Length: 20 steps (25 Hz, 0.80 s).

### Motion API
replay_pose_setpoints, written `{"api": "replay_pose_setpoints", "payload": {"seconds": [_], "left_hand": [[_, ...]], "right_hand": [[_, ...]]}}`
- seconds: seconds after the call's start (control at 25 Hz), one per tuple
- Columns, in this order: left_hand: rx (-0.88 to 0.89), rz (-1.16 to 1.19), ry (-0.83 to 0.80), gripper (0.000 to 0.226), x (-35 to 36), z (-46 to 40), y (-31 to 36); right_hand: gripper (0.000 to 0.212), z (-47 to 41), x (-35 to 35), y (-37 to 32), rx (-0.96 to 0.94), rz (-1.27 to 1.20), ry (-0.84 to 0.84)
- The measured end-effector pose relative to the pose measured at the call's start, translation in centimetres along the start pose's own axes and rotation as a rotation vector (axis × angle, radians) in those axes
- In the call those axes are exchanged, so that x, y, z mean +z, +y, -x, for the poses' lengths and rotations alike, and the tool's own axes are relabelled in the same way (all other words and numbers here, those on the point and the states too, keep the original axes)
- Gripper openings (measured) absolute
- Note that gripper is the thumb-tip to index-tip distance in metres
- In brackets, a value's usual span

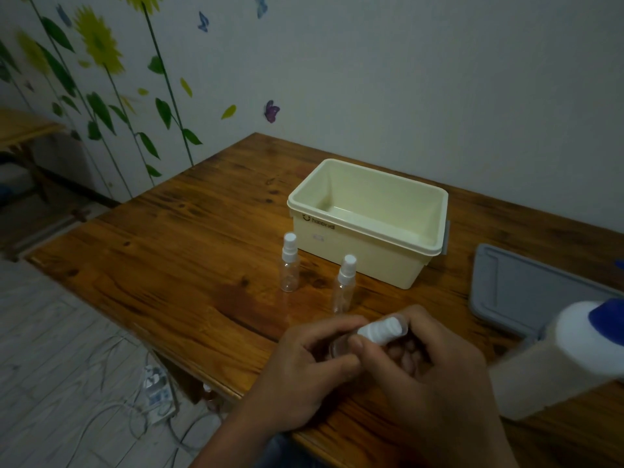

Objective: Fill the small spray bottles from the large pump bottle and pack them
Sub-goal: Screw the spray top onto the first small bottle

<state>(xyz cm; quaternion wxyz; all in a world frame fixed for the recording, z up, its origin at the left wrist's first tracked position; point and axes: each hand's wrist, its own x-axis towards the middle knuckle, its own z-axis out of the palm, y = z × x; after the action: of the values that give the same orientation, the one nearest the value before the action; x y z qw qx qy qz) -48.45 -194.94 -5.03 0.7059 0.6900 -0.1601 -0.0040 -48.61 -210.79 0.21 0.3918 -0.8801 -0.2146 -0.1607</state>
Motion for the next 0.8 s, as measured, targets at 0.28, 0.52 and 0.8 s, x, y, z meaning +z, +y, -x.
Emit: {"api": "replay_pose_setpoints", "payload": {"seconds": [0.28, 0.52, 0.8], "left_hand": [[0.037, -0.025, 0.001, 0.035, 0.4, 0.3, 0.6], [0.240, -0.301, 0.096, 0.027, 1.1, 0.5, 0.8], [0.181, -0.408, 0.027, 0.028, 1.4, 0.7, 2.1]], "right_hand": [[0.017, 0.1, -0.9, 0.0, -0.067, -0.017, -0.059], [0.017, 1.2, 1.4, -0.6, 0.034, -0.049, 0.148], [0.022, 1.0, 0.6, 0.3, 0.028, -0.042, 0.137]]}}
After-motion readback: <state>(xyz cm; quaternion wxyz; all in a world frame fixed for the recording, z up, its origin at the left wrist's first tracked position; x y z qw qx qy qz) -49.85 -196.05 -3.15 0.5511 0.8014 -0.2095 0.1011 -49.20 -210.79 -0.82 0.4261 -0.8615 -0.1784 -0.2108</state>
